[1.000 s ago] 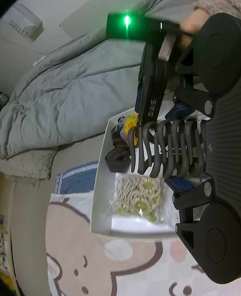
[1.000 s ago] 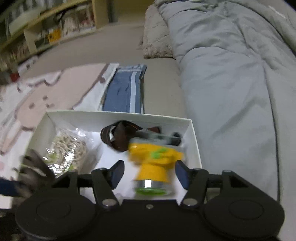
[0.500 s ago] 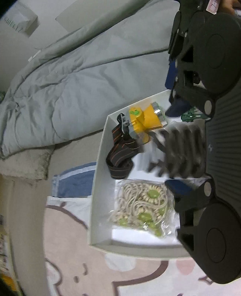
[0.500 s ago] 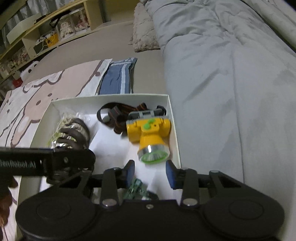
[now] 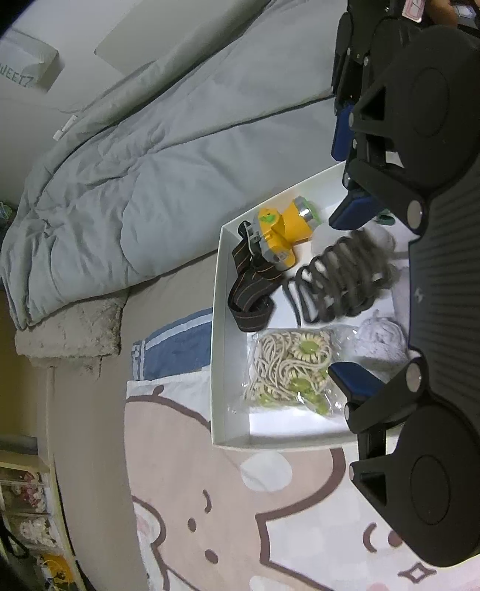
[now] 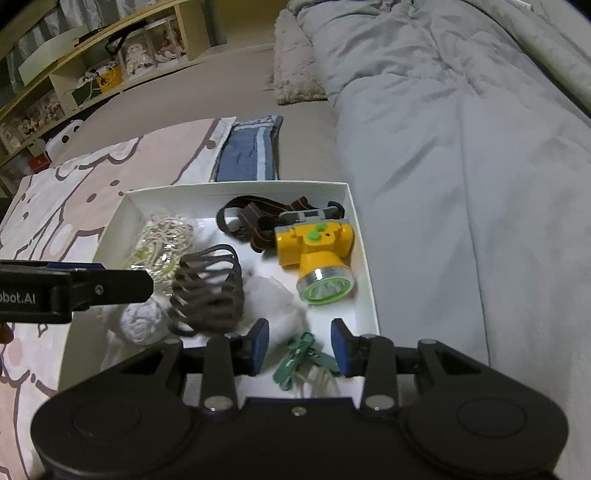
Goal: Organize objects
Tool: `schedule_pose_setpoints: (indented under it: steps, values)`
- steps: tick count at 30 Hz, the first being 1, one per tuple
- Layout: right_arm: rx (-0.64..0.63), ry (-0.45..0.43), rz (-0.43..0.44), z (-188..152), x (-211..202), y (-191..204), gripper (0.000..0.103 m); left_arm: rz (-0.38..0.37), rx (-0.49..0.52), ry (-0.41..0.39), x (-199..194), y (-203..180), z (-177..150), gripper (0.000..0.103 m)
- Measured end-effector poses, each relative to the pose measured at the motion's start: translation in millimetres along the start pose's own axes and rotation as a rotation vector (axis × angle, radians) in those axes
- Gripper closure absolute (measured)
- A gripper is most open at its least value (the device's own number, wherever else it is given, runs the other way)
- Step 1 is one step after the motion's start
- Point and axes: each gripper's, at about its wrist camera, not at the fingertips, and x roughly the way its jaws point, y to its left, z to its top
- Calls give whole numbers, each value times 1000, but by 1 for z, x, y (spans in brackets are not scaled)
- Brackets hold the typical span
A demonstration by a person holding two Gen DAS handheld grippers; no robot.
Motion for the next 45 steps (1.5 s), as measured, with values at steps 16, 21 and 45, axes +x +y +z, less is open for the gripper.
schedule_pose_setpoints:
  steps: [16,21,45]
  values:
    - [69,-73,-46,-17,-65,33,44,65,57,-13,-60,17,-25,22]
    - [91,-103,-57,-26,-87,46,29,77,77,-23,-79,22,-33,7]
    - [164,-209,-137,-88,-163,105,0,124,148,-118,-178,49,-81,0]
